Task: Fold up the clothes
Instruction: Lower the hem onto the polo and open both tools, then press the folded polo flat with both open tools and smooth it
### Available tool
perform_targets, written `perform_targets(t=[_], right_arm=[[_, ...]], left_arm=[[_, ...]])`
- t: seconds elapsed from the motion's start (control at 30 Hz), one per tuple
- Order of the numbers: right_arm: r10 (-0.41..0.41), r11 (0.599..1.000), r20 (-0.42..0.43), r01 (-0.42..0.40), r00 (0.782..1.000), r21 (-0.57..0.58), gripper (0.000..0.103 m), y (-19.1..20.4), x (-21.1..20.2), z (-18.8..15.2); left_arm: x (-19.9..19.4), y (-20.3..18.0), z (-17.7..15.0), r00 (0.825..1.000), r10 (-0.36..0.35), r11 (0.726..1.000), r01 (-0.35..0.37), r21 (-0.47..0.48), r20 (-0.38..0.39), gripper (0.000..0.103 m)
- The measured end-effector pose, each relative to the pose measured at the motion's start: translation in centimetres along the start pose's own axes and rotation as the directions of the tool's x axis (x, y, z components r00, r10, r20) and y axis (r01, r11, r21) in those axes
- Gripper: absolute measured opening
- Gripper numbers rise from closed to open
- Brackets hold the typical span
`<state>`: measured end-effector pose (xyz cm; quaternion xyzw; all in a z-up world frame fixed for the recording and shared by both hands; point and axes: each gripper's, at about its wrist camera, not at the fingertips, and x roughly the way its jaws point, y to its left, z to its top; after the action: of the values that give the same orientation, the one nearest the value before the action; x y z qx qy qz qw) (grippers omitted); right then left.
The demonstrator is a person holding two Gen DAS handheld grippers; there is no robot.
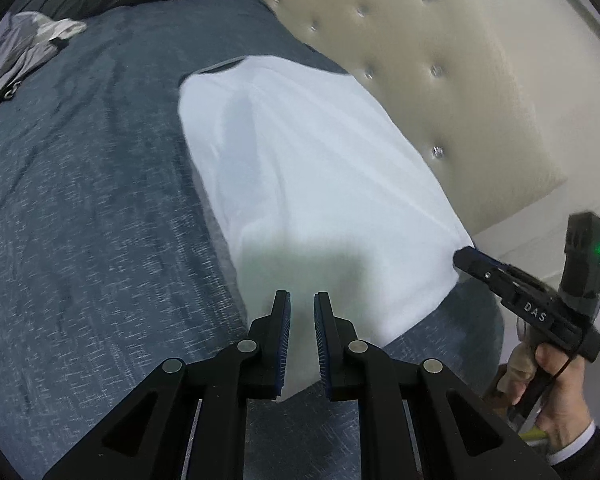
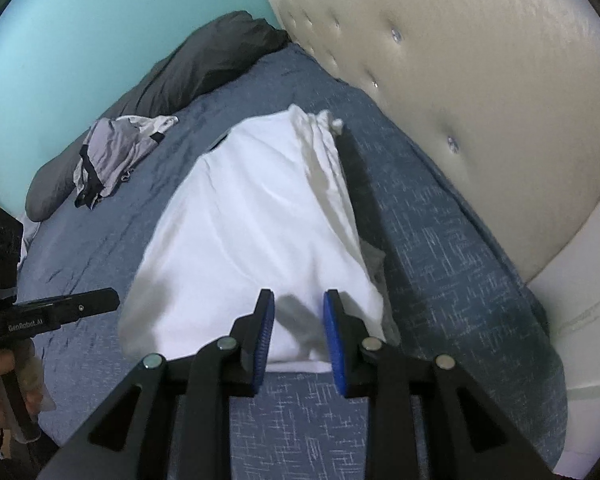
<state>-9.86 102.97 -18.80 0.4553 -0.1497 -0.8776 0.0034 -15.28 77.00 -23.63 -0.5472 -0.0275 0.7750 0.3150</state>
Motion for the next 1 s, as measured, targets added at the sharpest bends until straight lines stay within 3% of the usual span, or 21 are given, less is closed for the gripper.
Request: perform_targets(t=[0.4,0.53,0.63,0.83,1.0], right_arm=[[-0.074,0.994,0.019,0.073,0.997,0.084,0.019,-2.8,-0.3,-1.6],[-0.014,0.997,0.123,0.004,0.992,0.080,0.019,-2.0,-1.8,-0.6],[0.008,0.998,0.126,-0.016,0.992,0.058,0.019,-0.9,-1.2,0.4],[-0.038,0.997,0.022,0.036,0.999,0.068,0.019,-0.9,1.8,0.0],[-0.070,0.987,0.048,0.062,0.996,0.145,0.019,-3.0,1.0,-0.2]], left_arm=[[1.9,0.9,-1.0,0.999,0.021,1.000,-0.021,0.006,-0.044,0.013],[2.0,0.7,-1.2,0.999,0.028,1.000,-0.027,0.014,-0.043,0.013],[2.1,0.6,-1.5,0.999,0.027,0.999,-0.027,0.018,-0.046,0.013],[2.3,0.5,-1.6,0.998,0.021,0.999,-0.020,0.026,-0.052,0.013],[1.7,0.7,-1.4,0.999,0.016,1.000,-0.015,0.025,-0.038,0.013]])
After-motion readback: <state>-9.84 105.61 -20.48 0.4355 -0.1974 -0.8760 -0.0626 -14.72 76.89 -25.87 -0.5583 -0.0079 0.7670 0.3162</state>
